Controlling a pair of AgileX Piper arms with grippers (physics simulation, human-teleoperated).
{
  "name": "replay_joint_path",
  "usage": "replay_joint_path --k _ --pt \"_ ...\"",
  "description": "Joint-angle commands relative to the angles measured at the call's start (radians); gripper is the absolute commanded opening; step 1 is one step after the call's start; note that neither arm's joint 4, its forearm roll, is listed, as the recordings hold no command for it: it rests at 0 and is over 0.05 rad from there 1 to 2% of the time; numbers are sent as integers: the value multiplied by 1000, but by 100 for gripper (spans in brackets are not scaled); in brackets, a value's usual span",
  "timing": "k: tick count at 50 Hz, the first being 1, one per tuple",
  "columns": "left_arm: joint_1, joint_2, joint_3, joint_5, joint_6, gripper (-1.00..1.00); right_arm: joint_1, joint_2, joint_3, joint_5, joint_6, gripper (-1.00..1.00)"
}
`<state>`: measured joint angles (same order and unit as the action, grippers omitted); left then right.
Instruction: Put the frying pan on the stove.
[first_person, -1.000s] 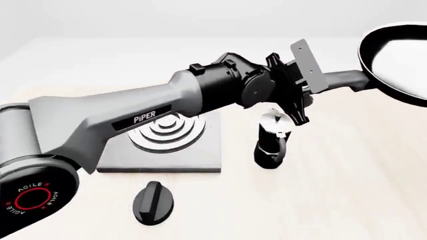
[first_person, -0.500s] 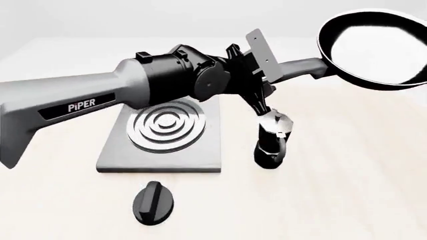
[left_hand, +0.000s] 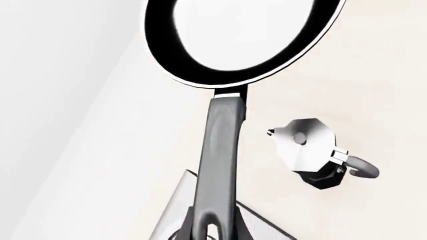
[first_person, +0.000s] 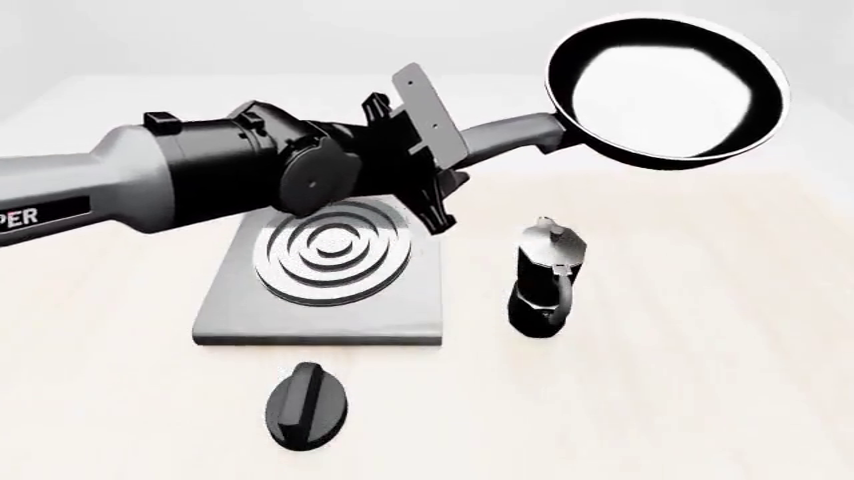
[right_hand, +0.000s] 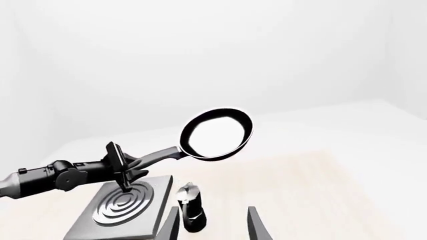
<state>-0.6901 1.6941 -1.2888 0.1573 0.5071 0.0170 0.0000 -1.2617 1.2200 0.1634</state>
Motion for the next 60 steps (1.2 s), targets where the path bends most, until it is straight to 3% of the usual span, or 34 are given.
replay_joint_path --k 1,38,60 --pt "48 -121 108 -46 -22 -100 -1 0 1 0 -7 100" --pt "223 -484 539 -119 -81 -100 3 0 2 0 -1 100" --pt "311 -685 717 -77 -94 -100 10 0 0 0 1 100"
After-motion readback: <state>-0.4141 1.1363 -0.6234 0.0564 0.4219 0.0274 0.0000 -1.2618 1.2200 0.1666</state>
